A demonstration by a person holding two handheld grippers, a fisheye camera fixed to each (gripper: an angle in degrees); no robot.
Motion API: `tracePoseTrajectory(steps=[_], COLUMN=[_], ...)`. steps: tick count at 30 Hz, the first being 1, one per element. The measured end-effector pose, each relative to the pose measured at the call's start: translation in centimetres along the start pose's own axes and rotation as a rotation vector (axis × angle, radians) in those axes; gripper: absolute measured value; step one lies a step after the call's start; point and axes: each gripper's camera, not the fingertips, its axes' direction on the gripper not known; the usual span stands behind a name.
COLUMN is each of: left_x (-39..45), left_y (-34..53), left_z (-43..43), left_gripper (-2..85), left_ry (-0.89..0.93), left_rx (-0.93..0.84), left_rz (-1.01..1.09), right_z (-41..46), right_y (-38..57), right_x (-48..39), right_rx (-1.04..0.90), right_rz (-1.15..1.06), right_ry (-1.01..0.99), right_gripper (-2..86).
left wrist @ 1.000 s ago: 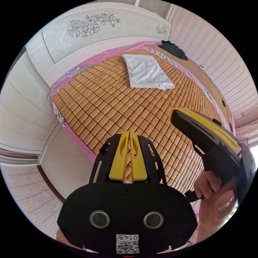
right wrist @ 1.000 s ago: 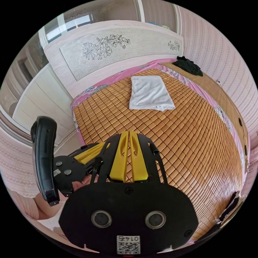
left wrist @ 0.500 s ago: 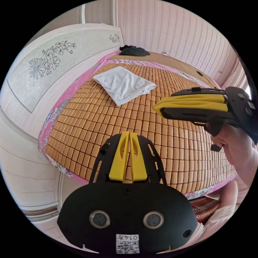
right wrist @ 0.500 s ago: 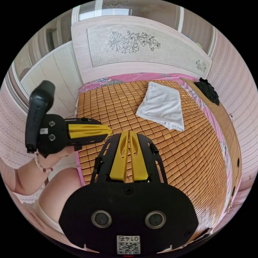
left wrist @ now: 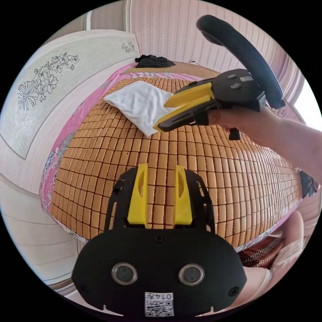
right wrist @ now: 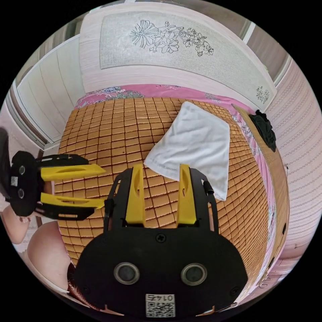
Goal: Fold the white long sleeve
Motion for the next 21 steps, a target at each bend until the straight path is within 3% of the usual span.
tracePoseTrajectory(steps=[10,14,17,21], left_x=[-2.8,-4.5,-5.2,-4.5], left_y=[-0.2,0.6,0.9,0.7], left_z=[1.7,1.8,2.4,1.9], left_gripper=[10.0,8.5,8.3,10.4], left_ry=[-0.032,0.085,0.123,0.193], left_rx=[0.017,0.074,0.026,0.075], left_rz=[-0.008,-0.047,-0.044,-0.017], right_z=[1.8,-1.7,-4.8,-9.7], right_y=[0.0,2.8,6.1,11.8], right_x=[3.3,5.9,8.2,10.8], right_rx=[-0.103,-0.050,-0.017,0.046], right_rz=[-0.014,0.035,0.084,0.223], right_ry=[-0.002,-0.054,-0.135,-0.431], right_gripper=[2.4,1.3,1.2,2.6])
